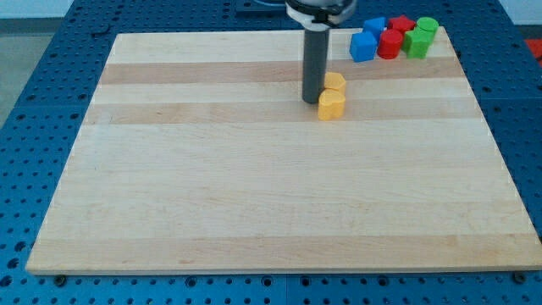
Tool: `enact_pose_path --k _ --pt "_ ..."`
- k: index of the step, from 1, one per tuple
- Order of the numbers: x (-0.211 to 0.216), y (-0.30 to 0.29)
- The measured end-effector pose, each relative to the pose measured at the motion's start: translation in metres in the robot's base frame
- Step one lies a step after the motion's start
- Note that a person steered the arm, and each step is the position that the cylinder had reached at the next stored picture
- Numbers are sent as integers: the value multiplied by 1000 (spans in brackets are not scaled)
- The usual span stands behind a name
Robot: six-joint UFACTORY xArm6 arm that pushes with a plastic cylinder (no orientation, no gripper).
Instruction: Move yellow hexagon towards center right
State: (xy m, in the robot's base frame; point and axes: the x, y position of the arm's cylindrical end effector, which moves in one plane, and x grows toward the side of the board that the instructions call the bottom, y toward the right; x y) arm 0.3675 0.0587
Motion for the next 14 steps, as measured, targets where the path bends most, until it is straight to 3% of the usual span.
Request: enact_pose_path --k 1,2,3,4,7,10,11,14 --pt "2 44" --pt "2 49" --pt "2 0" --pt "-3 -13" --pt "-21 74" --pt "-60 44" --pt "-68 61" --pt "-39 134"
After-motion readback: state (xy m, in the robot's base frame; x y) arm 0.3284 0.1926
